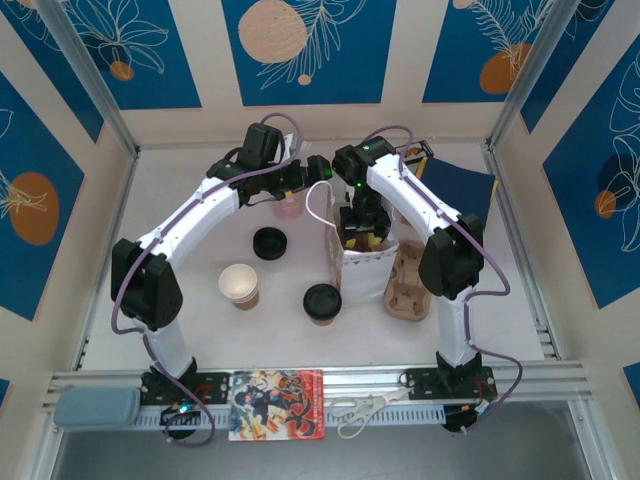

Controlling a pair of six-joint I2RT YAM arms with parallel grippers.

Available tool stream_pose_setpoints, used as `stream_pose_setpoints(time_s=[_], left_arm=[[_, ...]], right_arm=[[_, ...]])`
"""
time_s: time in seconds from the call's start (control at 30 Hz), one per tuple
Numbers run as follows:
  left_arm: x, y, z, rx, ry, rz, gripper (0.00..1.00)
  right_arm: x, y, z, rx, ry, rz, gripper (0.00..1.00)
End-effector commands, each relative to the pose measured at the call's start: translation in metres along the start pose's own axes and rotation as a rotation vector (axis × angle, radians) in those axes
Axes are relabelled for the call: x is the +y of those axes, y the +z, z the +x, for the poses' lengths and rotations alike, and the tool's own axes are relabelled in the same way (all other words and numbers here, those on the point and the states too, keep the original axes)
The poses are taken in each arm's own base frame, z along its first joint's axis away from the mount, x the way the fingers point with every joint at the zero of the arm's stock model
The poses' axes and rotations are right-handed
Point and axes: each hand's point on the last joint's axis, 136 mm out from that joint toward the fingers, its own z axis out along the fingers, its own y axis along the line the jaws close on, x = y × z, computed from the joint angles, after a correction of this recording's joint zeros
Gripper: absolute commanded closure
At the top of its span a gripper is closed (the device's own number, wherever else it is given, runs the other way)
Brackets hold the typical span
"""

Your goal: Pack the takeout coffee

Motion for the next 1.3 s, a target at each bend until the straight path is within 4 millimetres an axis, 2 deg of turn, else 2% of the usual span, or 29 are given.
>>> stream_pose_setpoints(time_s=[0.0, 1.27], left_arm=[[-0.030, -0.017, -0.003, -0.032, 0.039, 0.078, 0.00], [-0.034, -0.015, 0.001, -0.032, 0.055, 0.072, 0.00]], right_arm=[[-0.012, -0.002, 0.034, 0.147, 0.023, 0.066, 0.53], [-0.013, -0.028, 0.027, 0.019, 0.033, 0.065, 0.53]])
